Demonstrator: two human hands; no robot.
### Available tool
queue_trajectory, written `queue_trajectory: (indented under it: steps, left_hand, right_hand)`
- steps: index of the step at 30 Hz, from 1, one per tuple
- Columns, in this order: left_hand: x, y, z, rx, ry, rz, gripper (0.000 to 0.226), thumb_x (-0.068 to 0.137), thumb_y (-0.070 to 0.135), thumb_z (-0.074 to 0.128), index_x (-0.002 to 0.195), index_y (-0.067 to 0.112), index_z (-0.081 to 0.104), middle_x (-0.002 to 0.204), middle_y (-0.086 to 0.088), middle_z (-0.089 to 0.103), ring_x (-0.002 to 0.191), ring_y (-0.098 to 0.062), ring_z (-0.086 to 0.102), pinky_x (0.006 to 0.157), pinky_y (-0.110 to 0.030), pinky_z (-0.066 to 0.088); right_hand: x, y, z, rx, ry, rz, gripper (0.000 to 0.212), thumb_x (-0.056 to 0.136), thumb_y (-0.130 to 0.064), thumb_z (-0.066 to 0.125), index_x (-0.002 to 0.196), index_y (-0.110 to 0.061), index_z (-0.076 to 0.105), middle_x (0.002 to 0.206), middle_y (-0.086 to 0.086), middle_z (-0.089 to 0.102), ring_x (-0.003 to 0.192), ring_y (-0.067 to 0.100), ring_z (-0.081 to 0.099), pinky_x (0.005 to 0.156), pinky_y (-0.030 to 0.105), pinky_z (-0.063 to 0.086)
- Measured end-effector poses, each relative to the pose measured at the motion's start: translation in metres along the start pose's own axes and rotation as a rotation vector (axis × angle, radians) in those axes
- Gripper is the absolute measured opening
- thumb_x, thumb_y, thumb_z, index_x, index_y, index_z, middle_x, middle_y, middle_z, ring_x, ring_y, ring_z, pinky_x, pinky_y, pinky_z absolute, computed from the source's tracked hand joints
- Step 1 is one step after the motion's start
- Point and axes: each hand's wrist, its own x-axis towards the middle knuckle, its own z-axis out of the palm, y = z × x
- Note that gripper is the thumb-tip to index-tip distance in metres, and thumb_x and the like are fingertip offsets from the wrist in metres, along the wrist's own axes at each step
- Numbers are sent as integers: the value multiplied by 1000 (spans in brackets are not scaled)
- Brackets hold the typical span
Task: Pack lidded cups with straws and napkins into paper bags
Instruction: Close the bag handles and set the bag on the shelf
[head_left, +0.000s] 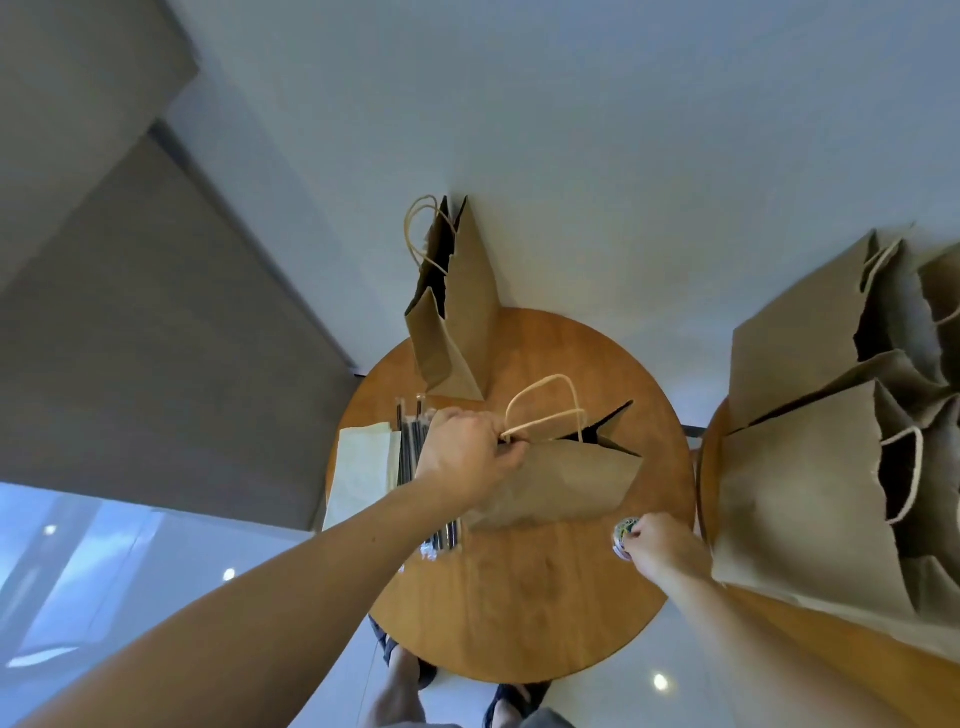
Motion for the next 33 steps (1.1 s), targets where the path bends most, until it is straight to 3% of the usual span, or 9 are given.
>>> queue_trajectory:
  steps: [6,8,11,13,15,20,25,29,33]
  left_hand:
    - [0,1,0,-24,22,2,38,84,29,65,53,38,45,49,23,39,55,0,47,75,-31,44]
    - [0,1,0,-23,43,9,47,84,28,65,49,42,36,47,24,38,52,6,41,73,-30,42]
    - [-1,3,-1,-1,39,1,51,84,28,65,48,41,32,46,22,36,52,1,41,70,-30,39]
    - [-1,4,-1,6,33,-8,50,85,29,64,48,39,32,47,20,36,53,-2,41,70,-28,35]
    - [1,3,-2,0,14,-16,47,87,29,62,49,37,36,49,19,41,54,-3,45,71,-28,37]
    - [-1,6,-6,-38,-52,-41,25,90,29,60,65,32,58,64,12,60,69,-12,60,86,-32,46]
    - [0,6,-7,-20,-68,-39,22,91,32,58,73,25,70,73,8,69,74,-12,63,89,-31,46]
    - [0,6,-7,-10,-75,-36,27,91,33,60,64,33,54,64,14,56,69,-11,58,85,-30,45]
    - [0,6,-6,-20,-91,-35,25,91,33,59,66,33,53,66,12,59,70,-12,60,85,-30,45]
  right_hand:
    - [9,-2,6,-27,3,22,19,94,-20,48,95,-19,67,73,-4,57,65,11,53,48,24,29]
    - [9,-1,7,-31,9,5,18,93,-21,48,92,-20,66,74,-5,58,64,9,53,47,24,29]
    - [7,3,10,-24,34,-27,18,93,-25,51,87,-23,67,76,-7,62,67,9,55,47,23,31]
    - [8,5,11,-13,39,-42,23,92,-26,54,71,-23,63,68,-8,59,64,9,55,46,23,30]
    - [11,6,13,-21,24,-55,27,91,-26,57,65,-21,60,63,-9,55,62,7,55,45,23,30]
    - [16,4,17,-10,7,-44,17,94,-28,55,78,-24,61,70,-8,58,63,8,54,44,22,29]
    - [19,8,16,216,-16,-24,17,90,-15,57,80,-7,69,58,-3,59,54,11,60,38,16,36]
    - [11,9,15,263,94,29,10,90,-26,65,98,-21,69,83,-4,67,76,14,61,52,22,40]
    - [-9,5,6,453,166,-7,11,84,-19,72,74,-21,66,62,-14,64,65,5,61,51,21,38]
